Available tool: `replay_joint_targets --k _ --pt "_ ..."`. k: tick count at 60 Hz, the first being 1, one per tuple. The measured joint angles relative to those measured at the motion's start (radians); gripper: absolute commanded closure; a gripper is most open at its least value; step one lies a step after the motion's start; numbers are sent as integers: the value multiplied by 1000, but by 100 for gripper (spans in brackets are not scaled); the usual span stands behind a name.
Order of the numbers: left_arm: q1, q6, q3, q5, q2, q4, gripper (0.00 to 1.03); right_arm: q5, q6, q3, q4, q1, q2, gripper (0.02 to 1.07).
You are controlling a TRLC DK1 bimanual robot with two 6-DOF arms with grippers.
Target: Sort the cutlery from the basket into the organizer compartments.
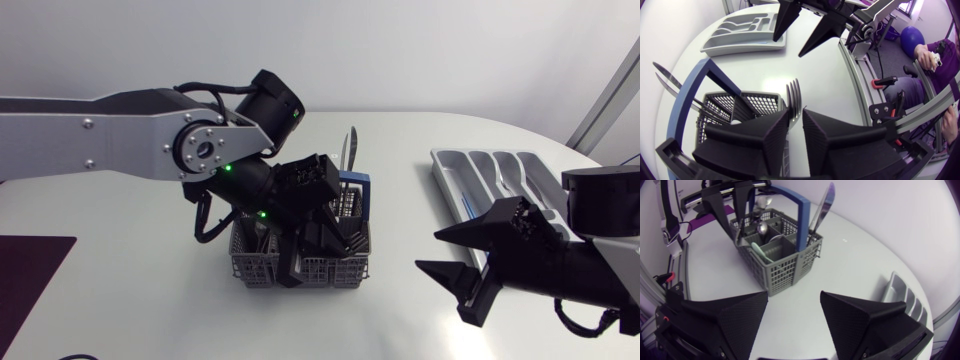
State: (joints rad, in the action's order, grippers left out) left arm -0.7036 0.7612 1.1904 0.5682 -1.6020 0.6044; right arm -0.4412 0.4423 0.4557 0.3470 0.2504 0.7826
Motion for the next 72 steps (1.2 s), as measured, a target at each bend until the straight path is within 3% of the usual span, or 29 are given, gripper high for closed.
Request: replay_joint_targets --k 18,36,52,72 --pt "13 -1 0 1 37 1 85 -190 -12 138 95 22 70 31" --pt "28 -8 -3 4 83 -4 86 -192 -23 148 65 70 161 31" --pt "48 -1 -19 4 79 -4 60 -181 -31 148 35 117 168 31" --pt "34 34 -18 16 23 -27 61 -156 -54 146 1 156 212 31"
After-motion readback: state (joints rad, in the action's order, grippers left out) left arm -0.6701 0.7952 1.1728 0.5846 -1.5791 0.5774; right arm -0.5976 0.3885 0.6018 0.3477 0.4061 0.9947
